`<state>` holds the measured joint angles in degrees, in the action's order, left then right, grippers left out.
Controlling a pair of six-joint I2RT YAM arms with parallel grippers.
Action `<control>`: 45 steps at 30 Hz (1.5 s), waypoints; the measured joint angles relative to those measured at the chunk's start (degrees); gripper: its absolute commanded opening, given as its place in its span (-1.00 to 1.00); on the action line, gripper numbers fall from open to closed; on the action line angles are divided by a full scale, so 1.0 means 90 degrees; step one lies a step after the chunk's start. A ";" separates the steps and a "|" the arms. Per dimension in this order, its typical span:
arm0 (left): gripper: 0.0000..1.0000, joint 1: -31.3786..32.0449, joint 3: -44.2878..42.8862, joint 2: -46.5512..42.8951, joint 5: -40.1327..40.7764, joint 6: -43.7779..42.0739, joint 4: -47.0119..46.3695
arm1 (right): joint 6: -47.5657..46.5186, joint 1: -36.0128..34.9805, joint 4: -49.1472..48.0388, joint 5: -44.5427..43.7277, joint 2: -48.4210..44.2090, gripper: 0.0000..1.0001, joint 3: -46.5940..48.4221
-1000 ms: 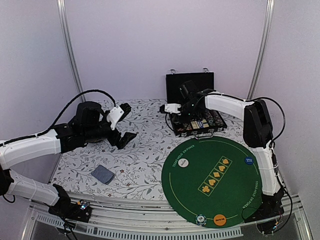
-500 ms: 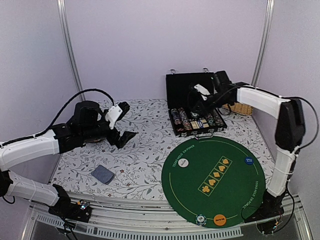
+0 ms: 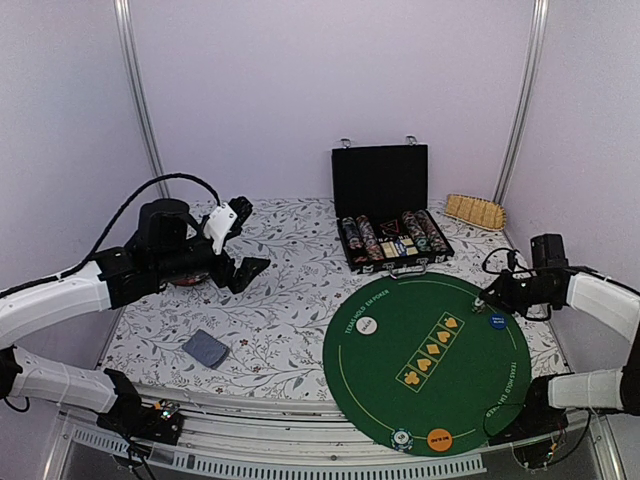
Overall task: Distribute texas hold em gaming equipment
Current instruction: Place the poker chips pile in the small blind area.
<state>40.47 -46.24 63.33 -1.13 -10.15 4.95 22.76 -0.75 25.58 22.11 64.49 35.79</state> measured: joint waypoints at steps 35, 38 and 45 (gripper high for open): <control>0.97 0.0102 0.0000 -0.0058 0.0041 0.0039 -0.0032 | 0.0211 0.1758 -0.2365 0.0313 0.2497 0.13 -0.0092; 0.97 0.0104 0.0000 -0.0058 0.0039 0.0039 -0.0032 | -0.0070 0.1702 -0.1817 0.0017 0.2497 0.59 0.0282; 0.97 0.0126 0.0000 -0.0058 0.0039 0.0036 -0.0027 | -0.0874 0.0736 -0.0299 -0.1188 0.2608 0.98 0.1761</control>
<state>41.60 -46.24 62.81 -0.78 -9.82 4.71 14.90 5.87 22.90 11.42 87.96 51.64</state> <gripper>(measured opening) 0.984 0.985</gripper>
